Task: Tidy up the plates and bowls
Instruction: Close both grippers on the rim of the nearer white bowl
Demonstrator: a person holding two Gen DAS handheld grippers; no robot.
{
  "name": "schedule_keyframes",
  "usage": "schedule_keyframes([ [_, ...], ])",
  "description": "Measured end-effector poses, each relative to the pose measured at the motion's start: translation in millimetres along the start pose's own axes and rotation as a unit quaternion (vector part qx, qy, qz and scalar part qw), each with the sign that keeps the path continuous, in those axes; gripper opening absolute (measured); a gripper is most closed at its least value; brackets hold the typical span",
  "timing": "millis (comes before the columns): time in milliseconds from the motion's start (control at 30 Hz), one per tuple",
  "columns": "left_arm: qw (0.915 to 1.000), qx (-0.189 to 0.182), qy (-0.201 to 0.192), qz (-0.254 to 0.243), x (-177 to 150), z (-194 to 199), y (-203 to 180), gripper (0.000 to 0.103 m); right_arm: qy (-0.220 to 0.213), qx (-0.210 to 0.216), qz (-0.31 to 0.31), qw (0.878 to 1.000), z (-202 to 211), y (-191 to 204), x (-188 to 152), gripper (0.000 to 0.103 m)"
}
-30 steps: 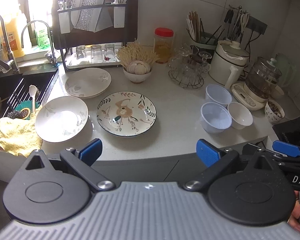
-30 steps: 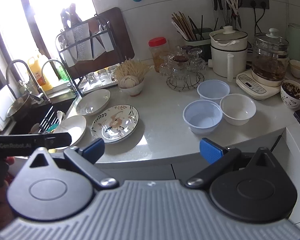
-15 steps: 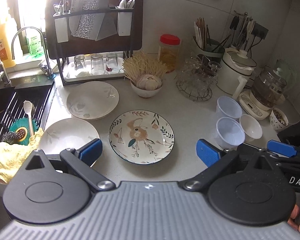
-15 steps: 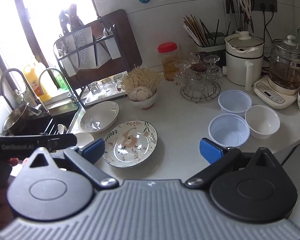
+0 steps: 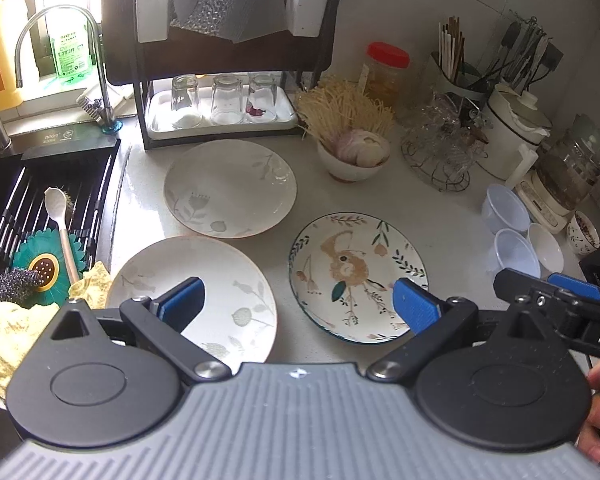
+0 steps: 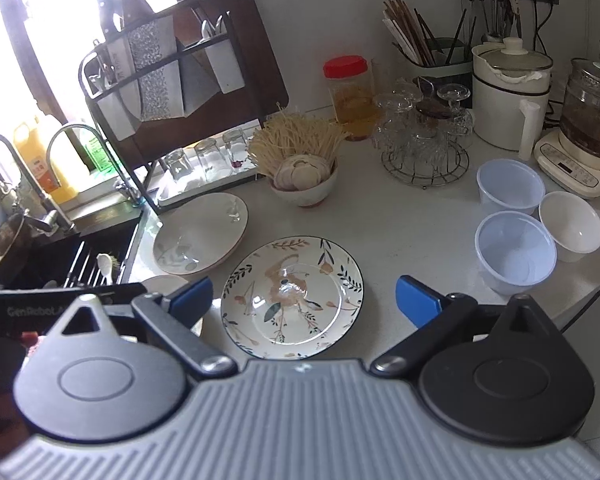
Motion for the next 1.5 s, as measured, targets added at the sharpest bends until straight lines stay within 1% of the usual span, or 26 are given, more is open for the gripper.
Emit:
schedule_keyframes([
  [200, 0.9999, -0.006, 0.014, 0.001, -0.4, -22.1, 54.6, 0.102, 0.028, -0.004, -0.026, 0.999, -35.2, 29.0, -19.3, 0.099],
  [267, 0.9999, -0.003, 0.016, 0.002, -1.1, -29.2, 72.9, 0.102, 0.041, -0.003, -0.043, 0.998, -46.6, 36.7, -28.0, 0.096],
  [333, 0.9999, -0.002, 0.008, 0.010, -2.1, -33.2, 90.9, 0.102, 0.051, -0.004, -0.053, 0.997, -55.5, 44.8, -35.4, 0.095],
  [467, 0.9996, 0.010, 0.021, 0.013, -8.5, -48.4, 122.3, 0.102, 0.083, 0.001, -0.067, 0.994, -72.7, 61.2, -54.1, 0.093],
  [533, 0.9994, 0.015, 0.029, 0.011, -12.1, -57.5, 136.5, 0.101, 0.102, 0.008, -0.077, 0.992, -79.6, 68.5, -63.5, 0.087],
  [567, 0.9993, 0.014, 0.033, 0.011, -13.8, -61.2, 142.1, 0.101, 0.111, 0.009, -0.081, 0.991, -83.2, 72.4, -68.0, 0.085],
  [667, 0.9988, 0.003, 0.045, 0.015, -21.9, -73.2, 157.0, 0.101, 0.132, 0.017, -0.096, 0.986, -94.8, 83.2, -81.7, 0.079],
  [767, 0.9980, -0.006, 0.061, 0.015, -30.8, -86.8, 166.6, 0.100, 0.143, 0.024, -0.089, 0.985, -107.3, 96.6, -93.2, 0.073],
  [800, 0.9975, -0.009, 0.068, 0.020, -32.9, -91.1, 169.7, 0.098, 0.145, 0.026, -0.082, 0.986, -111.6, 101.7, -96.1, 0.068],
  [867, 0.9969, -0.017, 0.073, 0.027, -37.2, -98.9, 174.8, 0.095, 0.146, 0.027, -0.073, 0.986, -120.5, 109.3, -101.6, 0.066],
  [933, 0.9966, -0.005, 0.080, 0.017, -40.9, -107.6, 179.9, 0.088, 0.155, 0.026, -0.076, 0.985, -129.4, 113.8, -108.2, 0.057],
  [1000, 0.9966, -0.005, 0.082, 0.014, -42.7, -113.5, 184.6, 0.087, 0.161, 0.021, -0.073, 0.984, -137.0, 116.3, -113.7, 0.050],
  [1067, 0.9957, -0.006, 0.090, 0.020, -45.8, -120.4, 190.4, 0.084, 0.159, 0.013, -0.062, 0.985, -143.2, 119.0, -117.5, 0.049],
  [1100, 0.9952, -0.008, 0.095, 0.023, -47.0, -122.9, 192.3, 0.079, 0.156, 0.011, -0.059, 0.986, -145.4, 119.4, -119.0, 0.049],
  [1167, 0.9951, -0.013, 0.095, 0.024, -49.2, -127.0, 195.2, 0.074, 0.157, 0.009, -0.063, 0.986, -149.5, 119.7, -122.3, 0.045],
  [1200, 0.9950, -0.016, 0.096, 0.021, -49.8, -128.8, 195.4, 0.070, 0.158, 0.010, -0.069, 0.985, -151.4, 120.0, -123.6, 0.040],
  [1233, 0.9948, -0.019, 0.098, 0.020, -50.6, -130.5, 195.8, 0.066, 0.159, 0.011, -0.071, 0.985, -153.3, 120.5, -124.6, 0.038],
  [1300, 0.9947, -0.023, 0.098, 0.023, -50.9, -133.1, 197.6, 0.065, 0.153, 0.007, -0.058, 0.987, -156.6, 124.4, -124.1, 0.035],
  [1367, 0.9947, -0.022, 0.098, 0.023, -50.4, -135.7, 198.3, 0.064, 0.145, -0.001, -0.042, 0.988, -159.9, 127.4, -122.5, 0.035],
  [1400, 0.9947, -0.024, 0.097, 0.022, -50.0, -136.7, 197.9, 0.061, 0.143, -0.002, -0.043, 0.989, -161.1, 126.9, -122.0, 0.034],
  [1467, 0.9947, -0.027, 0.098, 0.017, -49.8, -139.1, 196.8, 0.058, 0.137, -0.003, -0.044, 0.990, -163.3, 126.7, -120.6, 0.033],
  [1500, 0.9946, -0.025, 0.100, 0.012, -49.4, -140.3, 196.0, 0.056, 0.135, -0.006, -0.043, 0.990, -164.4, 126.7, -120.2, 0.031],
])
Point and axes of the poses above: each gripper's, at about its wrist camera, not at the fingertips, and z roughly against the way its jaws point, y to its left, x to its top, the point moved 5 cm from there along -z, roughly the way its jaws point, and after that the axes turned 10 degrees about -y, right-handed, at the moved point
